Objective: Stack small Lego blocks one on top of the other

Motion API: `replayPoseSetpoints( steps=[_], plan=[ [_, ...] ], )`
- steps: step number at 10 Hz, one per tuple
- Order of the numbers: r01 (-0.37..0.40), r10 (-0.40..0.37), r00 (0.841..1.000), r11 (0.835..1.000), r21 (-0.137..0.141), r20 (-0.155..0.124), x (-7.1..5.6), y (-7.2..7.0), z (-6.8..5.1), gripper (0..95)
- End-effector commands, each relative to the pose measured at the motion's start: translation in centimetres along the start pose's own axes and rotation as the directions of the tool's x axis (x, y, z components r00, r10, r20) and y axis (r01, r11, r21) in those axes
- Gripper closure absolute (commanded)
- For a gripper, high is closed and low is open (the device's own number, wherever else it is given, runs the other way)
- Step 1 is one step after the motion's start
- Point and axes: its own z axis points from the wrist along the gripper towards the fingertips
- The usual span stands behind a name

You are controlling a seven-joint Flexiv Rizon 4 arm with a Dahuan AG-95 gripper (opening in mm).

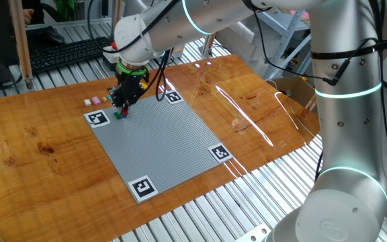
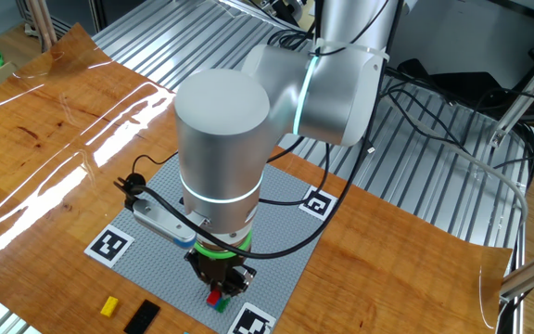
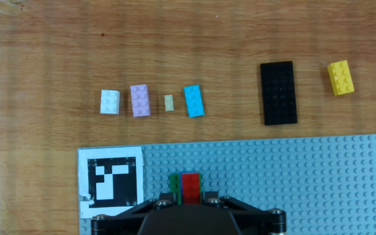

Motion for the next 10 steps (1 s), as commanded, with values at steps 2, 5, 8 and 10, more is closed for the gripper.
replayPoseSetpoints(
  steps=[2,5,8,10],
  plan=[
    [0.001,-0.001,1.000,1.000,0.000,-0.001,0.03,0.03,0.00,76.0],
    [0.010,-0.010,1.000,1.000,0.009,-0.002,0.03,0.02,0.02,57.0],
    [0.010,-0.010,1.000,1.000,0.012,-0.001,0.00,-0.08,0.05,57.0],
    [0.015,-0.014,1.000,1.000,0.011,-0.007,-0.19,-0.57,-0.29,57.0]
  ],
)
